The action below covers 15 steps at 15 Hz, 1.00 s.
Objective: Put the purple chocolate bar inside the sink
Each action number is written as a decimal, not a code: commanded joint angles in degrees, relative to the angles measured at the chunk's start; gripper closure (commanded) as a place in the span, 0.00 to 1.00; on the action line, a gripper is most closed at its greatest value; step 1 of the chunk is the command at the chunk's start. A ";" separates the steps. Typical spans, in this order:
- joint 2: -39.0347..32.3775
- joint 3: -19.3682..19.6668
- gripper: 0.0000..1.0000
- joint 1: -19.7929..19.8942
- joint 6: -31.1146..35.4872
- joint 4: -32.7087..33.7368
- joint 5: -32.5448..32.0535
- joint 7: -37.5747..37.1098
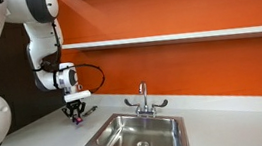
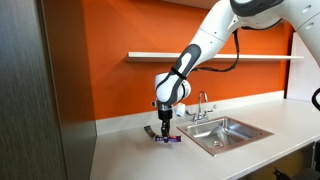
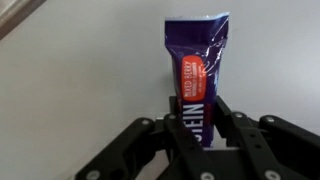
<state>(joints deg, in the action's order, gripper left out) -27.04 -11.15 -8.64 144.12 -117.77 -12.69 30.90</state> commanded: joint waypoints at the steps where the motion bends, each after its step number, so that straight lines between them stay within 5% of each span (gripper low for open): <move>1: 2.34 -0.27 0.88 0.36 -2.50 -0.58 0.39 -3.23; 15: 8.97 4.10 0.88 2.69 4.61 -9.25 8.15 -20.15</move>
<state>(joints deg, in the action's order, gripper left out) -21.77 -7.75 -6.75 146.53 -122.75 -5.43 14.35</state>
